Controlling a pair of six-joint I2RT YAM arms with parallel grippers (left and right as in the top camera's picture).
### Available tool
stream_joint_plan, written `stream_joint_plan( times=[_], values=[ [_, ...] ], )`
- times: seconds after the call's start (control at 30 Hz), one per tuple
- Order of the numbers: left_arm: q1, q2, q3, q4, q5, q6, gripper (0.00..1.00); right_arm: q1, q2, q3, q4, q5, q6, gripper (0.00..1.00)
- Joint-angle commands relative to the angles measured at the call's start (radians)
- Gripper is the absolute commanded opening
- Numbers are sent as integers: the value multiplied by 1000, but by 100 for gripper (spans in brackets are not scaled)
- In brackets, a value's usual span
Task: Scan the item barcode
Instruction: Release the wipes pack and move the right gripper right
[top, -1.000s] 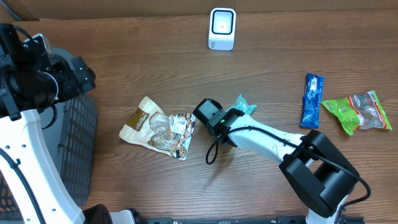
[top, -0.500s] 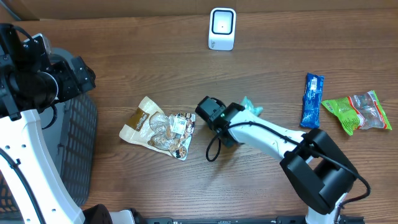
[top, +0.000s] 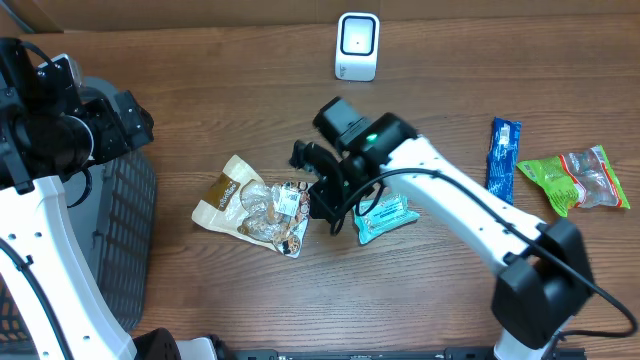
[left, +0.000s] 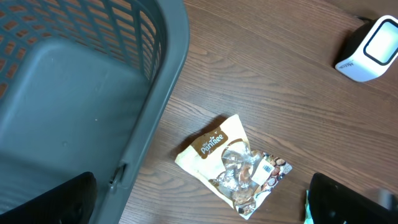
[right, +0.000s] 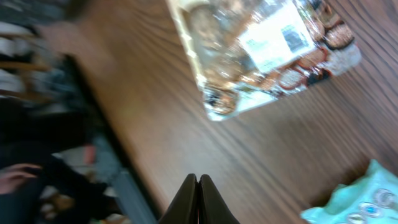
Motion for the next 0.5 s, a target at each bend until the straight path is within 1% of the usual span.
stream_joint_plan(
  times=[0.0,0.07,0.13,0.17,0.2,0.23,0.3,0.33,0.47],
  values=[
    [-5,-11,17,1,8,-18,100,-66,-26,16,-38,71,107,8],
    [-5,-11,17,1,8,-18,99,-92,-26,9,-75,177,158,32],
    [-5,-11,17,1,8,-18,100,-135,-25,3,-116,304,283,60],
    [-5,-11,17,1,8,-18,100,-152,-25,-3,-122,330,324,74],
    [-5,-11,17,1,8,-18,99,-180,-25,-11,-124,351,376,84],
    [-5,-11,17,1,8,-18,100,-211,-25,-23,-123,351,393,89],
    [-5,-11,17,1,8,-18,100,-272,-25,-53,-108,330,382,92],
    [-5,-11,17,1,8,-18,100,-303,-25,-66,-101,309,349,92],
    [-5,-11,17,1,8,-18,100,-430,-22,-158,-46,166,136,92]
  ],
)
